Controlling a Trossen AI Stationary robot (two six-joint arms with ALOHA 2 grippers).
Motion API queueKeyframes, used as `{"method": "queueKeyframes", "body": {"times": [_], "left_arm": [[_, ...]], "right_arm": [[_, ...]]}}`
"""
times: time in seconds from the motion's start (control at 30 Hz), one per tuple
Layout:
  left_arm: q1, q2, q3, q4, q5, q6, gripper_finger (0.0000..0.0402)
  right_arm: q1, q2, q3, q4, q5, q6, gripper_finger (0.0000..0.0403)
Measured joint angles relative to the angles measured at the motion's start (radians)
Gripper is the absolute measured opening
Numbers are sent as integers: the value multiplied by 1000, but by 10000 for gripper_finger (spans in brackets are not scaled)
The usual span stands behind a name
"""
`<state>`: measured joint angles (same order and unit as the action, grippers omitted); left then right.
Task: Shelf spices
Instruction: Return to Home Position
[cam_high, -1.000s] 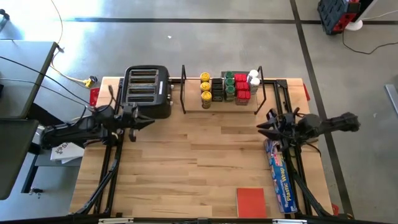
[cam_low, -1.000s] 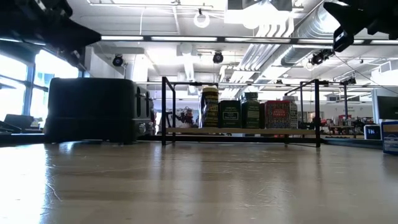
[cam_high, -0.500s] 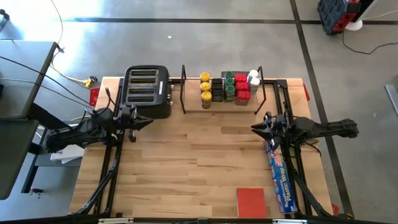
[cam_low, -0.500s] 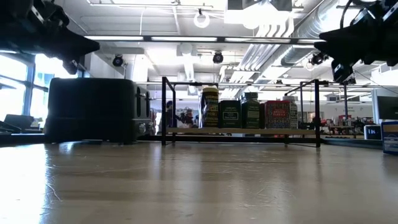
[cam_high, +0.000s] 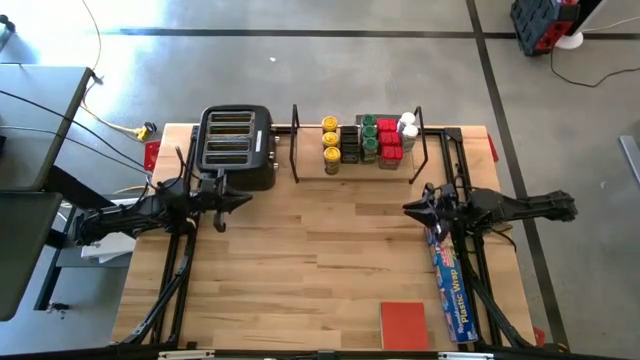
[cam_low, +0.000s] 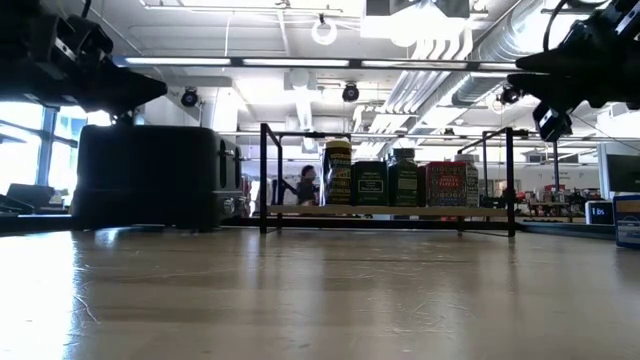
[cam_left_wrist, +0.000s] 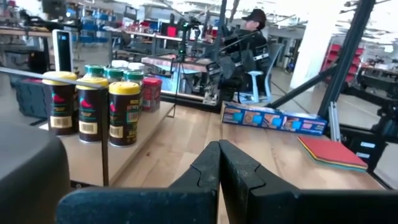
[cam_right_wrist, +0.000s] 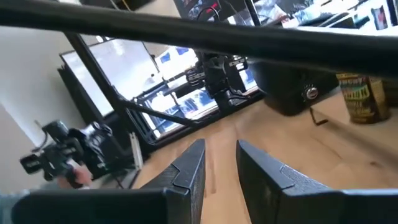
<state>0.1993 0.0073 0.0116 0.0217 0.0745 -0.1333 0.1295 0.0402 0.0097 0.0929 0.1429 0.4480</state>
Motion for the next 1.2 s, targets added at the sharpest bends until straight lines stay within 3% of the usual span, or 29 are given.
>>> {"method": "queueKeyframes", "body": {"times": [0.5,0.8,1.2], "left_arm": [[0,0,0,-1,-9,-12,1],[0,0,0,-2,-10,-12,1],[0,0,0,-2,-10,-12,1]], "right_arm": [[0,0,0,-3,-3,23,85],[0,0,-1,-7,59,-312,85],[0,0,-1,-7,59,-318,85]]}}
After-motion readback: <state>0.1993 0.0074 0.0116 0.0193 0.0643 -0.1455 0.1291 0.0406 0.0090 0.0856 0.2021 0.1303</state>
